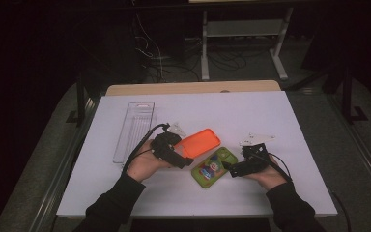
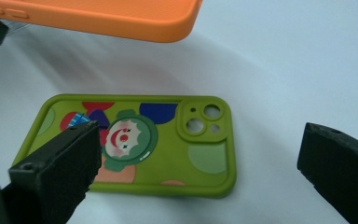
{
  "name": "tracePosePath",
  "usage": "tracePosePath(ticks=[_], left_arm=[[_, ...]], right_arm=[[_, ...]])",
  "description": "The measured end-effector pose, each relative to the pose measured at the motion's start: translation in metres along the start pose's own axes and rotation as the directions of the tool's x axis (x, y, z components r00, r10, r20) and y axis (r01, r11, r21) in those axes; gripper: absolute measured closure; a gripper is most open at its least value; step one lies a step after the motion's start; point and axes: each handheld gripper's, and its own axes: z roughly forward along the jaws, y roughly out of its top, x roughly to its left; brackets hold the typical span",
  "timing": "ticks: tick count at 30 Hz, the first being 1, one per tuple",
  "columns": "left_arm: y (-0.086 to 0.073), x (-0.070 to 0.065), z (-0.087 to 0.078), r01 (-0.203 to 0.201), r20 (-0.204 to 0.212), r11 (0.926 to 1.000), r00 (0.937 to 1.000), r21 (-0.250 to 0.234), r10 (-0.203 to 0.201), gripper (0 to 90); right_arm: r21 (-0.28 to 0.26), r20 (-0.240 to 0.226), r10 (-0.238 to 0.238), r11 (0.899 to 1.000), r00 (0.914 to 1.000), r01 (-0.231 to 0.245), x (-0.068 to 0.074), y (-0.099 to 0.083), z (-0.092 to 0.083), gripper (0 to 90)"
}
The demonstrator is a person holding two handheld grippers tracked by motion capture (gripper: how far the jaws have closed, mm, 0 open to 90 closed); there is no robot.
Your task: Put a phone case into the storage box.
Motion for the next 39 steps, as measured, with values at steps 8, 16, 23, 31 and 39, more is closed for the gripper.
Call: tracePosePath(ticks=[8,16,23,31,39], left_arm=[[0.001,-0.002,0.000,-0.008,-0.005,0.9999,1.0000,-0.006,0.008,16.1],[0.001,-0.002,0.001,-0.009,-0.002,0.9999,1.0000,-0.005,0.009,16.1],[0.001,-0.002,0.001,-0.014,0.001,0.9999,0.9999,-0.001,0.014,16.1],[0.001,-0.001,0.001,-0.029,0.001,0.9996,0.9996,0.005,0.029,16.1],[0.001,-0.001,0.001,-0.035,-0.002,0.9994,0.9994,0.006,0.035,16.1]], right_arm=[[-0.024,0.064,-0.062,0.998,0.9960,0.063,0.003,0.000,0.001,0.0],[-0.009,0.148,-0.216,0.975,0.9650,0.220,0.012,0.003,0.002,0.0],[0.009,0.220,-0.334,0.940,0.9164,0.341,0.021,0.004,0.002,0.0],[0.050,0.304,-0.488,0.866,0.8184,0.497,0.027,0.003,0.002,0.0],[0.104,0.350,-0.599,0.789,0.7201,0.606,0.034,0.001,0.004,0.0]])
